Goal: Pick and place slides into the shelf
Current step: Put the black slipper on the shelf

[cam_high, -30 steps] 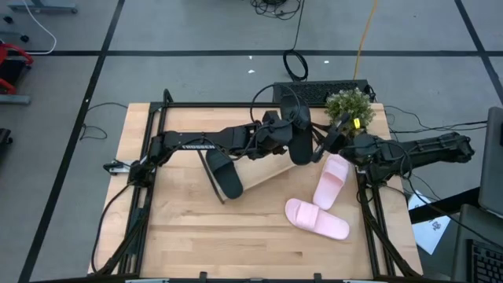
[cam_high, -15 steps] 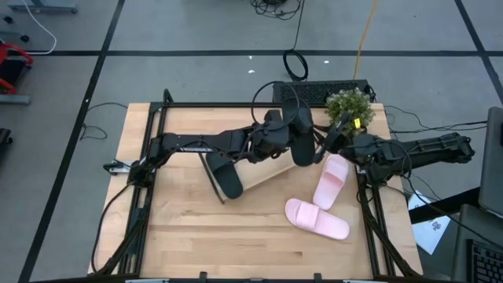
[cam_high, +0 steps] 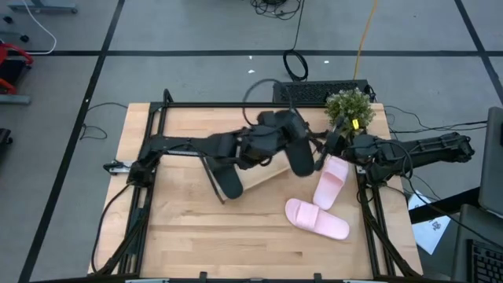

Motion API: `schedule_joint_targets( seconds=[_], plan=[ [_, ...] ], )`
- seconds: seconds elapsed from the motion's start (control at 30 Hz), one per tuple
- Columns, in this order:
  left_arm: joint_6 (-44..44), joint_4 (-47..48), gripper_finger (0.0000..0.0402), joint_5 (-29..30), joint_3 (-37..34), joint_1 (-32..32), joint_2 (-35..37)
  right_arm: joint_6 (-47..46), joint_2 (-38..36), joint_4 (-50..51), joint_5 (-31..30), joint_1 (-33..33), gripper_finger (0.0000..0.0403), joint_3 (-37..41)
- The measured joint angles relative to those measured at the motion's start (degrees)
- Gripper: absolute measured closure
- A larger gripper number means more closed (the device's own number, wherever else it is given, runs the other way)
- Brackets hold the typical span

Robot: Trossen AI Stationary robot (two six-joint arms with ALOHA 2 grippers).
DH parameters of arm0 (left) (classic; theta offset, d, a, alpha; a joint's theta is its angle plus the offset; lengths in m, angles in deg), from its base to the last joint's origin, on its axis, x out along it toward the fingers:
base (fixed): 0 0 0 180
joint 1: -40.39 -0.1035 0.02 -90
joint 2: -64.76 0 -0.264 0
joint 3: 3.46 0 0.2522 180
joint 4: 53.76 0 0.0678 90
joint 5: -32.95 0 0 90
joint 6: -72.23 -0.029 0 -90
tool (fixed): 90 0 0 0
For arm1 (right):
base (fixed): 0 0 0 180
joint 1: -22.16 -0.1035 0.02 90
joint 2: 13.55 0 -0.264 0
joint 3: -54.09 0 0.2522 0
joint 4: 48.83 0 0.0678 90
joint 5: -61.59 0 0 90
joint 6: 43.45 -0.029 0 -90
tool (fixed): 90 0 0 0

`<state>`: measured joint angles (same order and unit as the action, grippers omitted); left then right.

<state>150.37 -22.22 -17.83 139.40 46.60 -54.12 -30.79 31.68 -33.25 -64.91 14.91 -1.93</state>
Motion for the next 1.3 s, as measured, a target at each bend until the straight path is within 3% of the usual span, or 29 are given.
schedule_joint_targets(
  seconds=[0.17, 0.5, 0.7, 0.9, 1.3],
  plan=[
    [-10.29, 3.96, 0.0355, 5.54, 0.00, 1.70, 6.03, -6.21, 0.95, -1.87, 9.22, -1.51, 0.0403, -0.04],
    [-28.37, 9.67, 0.0355, 17.78, 0.01, 8.61, 12.67, -6.11, 12.08, -15.69, 14.28, -3.76, 0.0403, -0.09],
    [-35.10, 10.63, 0.0355, 18.12, -0.02, 10.56, 12.76, -6.05, 21.53, -22.22, 17.39, -3.30, 0.0403, -0.36],
    [-36.16, 10.82, 0.0355, 18.03, -0.02, 10.82, 12.76, -5.90, 29.82, -25.26, 17.00, -0.58, 0.0403, -2.33],
    [-36.46, 11.38, 0.0355, 17.66, -0.02, 10.74, 12.76, -5.92, 38.47, -27.73, 18.98, 5.60, 0.0403, -6.94]
  ],
)
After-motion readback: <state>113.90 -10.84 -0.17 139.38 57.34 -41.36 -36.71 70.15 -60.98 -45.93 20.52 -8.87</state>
